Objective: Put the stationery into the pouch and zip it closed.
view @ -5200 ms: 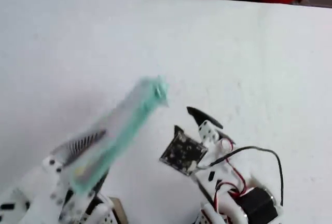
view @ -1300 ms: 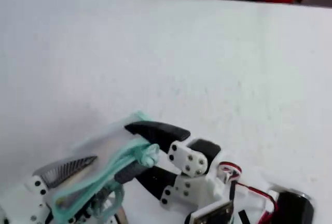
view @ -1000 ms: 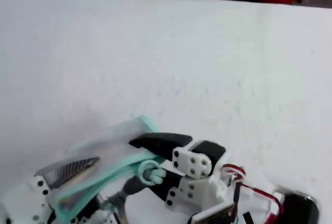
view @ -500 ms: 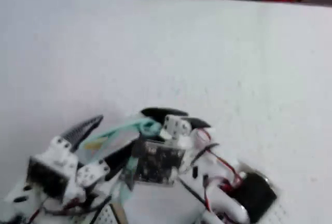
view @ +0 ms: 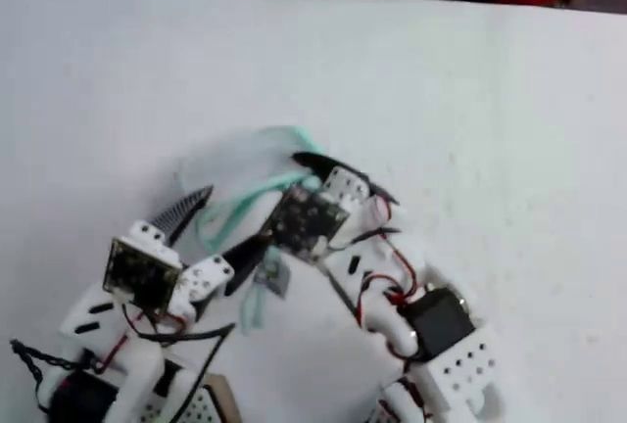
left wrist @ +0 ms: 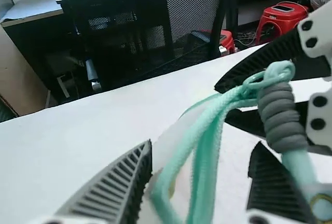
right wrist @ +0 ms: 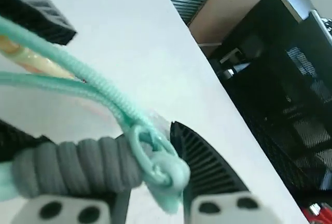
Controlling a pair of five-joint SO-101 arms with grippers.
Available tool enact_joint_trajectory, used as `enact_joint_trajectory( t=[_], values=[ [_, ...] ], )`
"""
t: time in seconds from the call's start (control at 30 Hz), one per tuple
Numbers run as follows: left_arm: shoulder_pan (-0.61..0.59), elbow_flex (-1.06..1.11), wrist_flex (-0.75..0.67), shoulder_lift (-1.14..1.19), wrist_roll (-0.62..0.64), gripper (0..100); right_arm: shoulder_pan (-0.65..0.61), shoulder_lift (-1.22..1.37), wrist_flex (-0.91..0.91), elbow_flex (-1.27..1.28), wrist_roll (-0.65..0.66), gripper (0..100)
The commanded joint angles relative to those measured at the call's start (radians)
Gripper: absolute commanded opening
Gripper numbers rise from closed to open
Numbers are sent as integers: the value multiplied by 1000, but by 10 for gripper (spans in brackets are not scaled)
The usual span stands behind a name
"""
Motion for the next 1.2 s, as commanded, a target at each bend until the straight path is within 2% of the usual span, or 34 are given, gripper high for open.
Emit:
enact_joint_trajectory(
  t=[0.0,0.07,0.2,0.33,0.53,0.67,0.87,1.0,1.17],
  values=[
    [-65,18,-77,5,15,293,82,16,-68,-31,-34,19],
    [-85,18,-75,5,15,293,94,50,-68,-43,-55,19],
    [-102,17,-74,5,14,269,137,139,-47,-104,-209,19],
    [-107,-2,-74,5,15,264,139,186,54,-186,-301,19],
    [-77,-114,-78,5,35,264,134,191,122,-230,-308,19],
    [-4,-160,-77,5,66,264,104,186,262,-397,-331,19],
    [97,-80,-109,5,66,263,16,297,452,-615,-311,19],
    [102,-17,-127,5,64,263,18,384,456,-601,-310,19],
    [96,41,-180,5,58,263,-19,337,463,-572,-308,19]
  ],
)
